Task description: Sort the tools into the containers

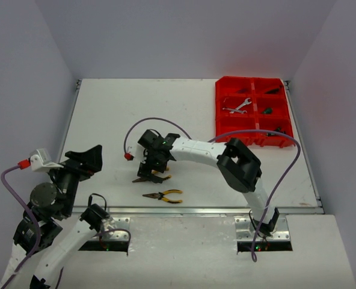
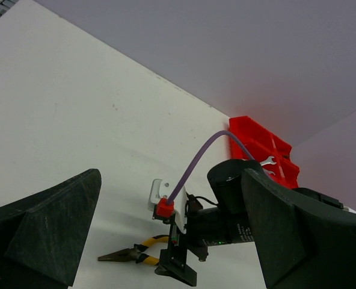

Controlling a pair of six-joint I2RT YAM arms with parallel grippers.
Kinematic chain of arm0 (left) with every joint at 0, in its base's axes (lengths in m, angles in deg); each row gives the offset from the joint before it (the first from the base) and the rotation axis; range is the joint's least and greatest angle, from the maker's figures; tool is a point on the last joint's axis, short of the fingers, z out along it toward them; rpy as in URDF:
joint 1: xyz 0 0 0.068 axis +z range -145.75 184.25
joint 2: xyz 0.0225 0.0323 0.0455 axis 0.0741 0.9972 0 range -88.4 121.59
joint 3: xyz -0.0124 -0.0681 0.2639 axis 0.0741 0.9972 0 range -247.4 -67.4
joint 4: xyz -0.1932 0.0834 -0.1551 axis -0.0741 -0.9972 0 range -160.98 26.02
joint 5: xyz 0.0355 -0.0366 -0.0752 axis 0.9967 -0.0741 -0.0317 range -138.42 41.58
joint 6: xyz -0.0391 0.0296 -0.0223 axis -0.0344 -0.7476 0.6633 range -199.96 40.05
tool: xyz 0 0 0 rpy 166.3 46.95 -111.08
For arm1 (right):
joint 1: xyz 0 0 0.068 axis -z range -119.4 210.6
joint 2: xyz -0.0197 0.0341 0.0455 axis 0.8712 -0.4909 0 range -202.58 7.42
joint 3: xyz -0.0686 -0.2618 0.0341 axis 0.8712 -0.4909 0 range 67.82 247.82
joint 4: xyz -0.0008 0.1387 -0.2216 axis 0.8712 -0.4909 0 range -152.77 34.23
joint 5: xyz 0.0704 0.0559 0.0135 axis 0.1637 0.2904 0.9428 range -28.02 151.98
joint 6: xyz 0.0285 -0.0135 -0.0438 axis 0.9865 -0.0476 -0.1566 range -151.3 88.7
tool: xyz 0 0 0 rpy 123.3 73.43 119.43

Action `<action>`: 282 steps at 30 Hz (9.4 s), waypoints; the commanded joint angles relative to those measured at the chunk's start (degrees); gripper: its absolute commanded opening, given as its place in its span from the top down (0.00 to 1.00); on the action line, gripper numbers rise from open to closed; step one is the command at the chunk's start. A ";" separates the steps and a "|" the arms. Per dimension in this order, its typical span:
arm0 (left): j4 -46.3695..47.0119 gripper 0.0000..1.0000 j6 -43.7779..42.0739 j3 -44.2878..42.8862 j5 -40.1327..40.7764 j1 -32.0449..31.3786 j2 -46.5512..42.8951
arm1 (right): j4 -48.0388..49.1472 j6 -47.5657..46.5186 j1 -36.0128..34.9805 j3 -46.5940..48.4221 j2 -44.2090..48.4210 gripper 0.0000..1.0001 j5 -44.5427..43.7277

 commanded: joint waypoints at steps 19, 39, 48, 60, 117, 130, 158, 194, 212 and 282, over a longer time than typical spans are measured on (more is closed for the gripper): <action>2.77 0.00 -1.28 0.06 -0.78 -0.86 -0.19 | -4.17 -5.87 5.04 6.25 -2.87 0.42 4.90; 2.73 0.00 -1.19 0.06 -0.61 -0.85 -0.70 | 7.50 -3.30 2.89 -1.38 -4.38 0.72 -2.20; 2.73 0.00 -1.19 0.06 -0.65 -0.86 -0.98 | 8.62 -1.93 2.06 -5.19 -1.77 1.00 -2.30; 2.69 0.00 -1.10 0.06 -0.56 -0.86 -1.37 | 16.05 12.53 4.46 -13.03 10.02 1.00 -5.88; 5.01 0.00 -3.33 0.58 -4.91 -0.93 -3.75 | 24.81 -26.31 49.52 -20.10 31.38 1.00 -14.64; 5.33 0.00 -3.53 0.74 -5.20 -0.93 -4.48 | 27.75 -36.85 49.76 -27.66 38.84 1.00 -16.38; 5.66 0.00 -3.94 0.82 -5.96 -0.95 -4.05 | 20.33 -50.25 49.17 -35.16 41.16 1.00 -19.17; 5.17 0.00 -3.46 0.76 -4.34 -0.96 -3.52 | 9.26 29.97 30.37 -17.32 41.50 0.01 29.77; 4.05 0.00 -1.98 0.30 -2.05 -0.78 5.30 | 7.50 15.04 -3.62 -27.06 22.89 0.14 -9.65; 7.79 0.00 -6.38 1.29 -11.15 2.21 1.71 | 10.07 -48.68 43.44 -22.07 34.67 1.00 -32.84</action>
